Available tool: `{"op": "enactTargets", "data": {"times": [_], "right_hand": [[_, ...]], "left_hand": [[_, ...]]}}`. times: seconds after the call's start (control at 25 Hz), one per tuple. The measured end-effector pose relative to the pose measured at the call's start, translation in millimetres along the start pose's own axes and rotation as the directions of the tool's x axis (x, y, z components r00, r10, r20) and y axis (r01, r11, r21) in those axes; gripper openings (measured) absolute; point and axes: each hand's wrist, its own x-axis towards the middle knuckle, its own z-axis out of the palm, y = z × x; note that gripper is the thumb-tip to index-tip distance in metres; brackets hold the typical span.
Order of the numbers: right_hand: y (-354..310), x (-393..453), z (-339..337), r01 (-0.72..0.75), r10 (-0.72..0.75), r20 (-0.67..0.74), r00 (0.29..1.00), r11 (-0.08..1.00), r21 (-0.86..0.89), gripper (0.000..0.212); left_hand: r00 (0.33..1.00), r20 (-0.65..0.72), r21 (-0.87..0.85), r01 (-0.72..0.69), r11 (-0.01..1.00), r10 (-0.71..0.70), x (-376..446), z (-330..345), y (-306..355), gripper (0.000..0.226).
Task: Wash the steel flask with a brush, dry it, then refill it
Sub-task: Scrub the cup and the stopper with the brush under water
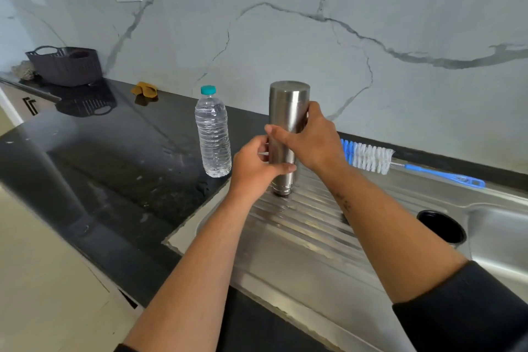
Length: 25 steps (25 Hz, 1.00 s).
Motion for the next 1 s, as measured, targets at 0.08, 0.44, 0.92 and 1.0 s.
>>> {"op": "enactTargets", "data": {"times": [0.08,0.44,0.92,1.0], "right_hand": [[-1,-2,2,-0.005,0.005,0.006,1.0,1.0,0.003,0.065],[-6,-6,3,-0.027,0.026,0.048,0.999,0.999,0.02,0.075],[-5,-33,-39,-0.151,0.141,0.087,0.986,0.982,0.118,0.122],[4,-48,-59,-0.166,0.157,0.081,0.984,0.977,0.131,0.124]], "left_hand": [[1.0,0.009,0.006,0.006,1.0,-0.006,-2,-2,1,0.065],[1.0,0.013,0.015,0.011,1.0,-0.011,-6,-3,3,0.068],[0.988,-0.119,-0.063,-0.105,0.993,0.097,-18,-6,13,0.083],[0.976,-0.194,-0.078,-0.12,0.99,0.103,-24,-9,17,0.083]]}}
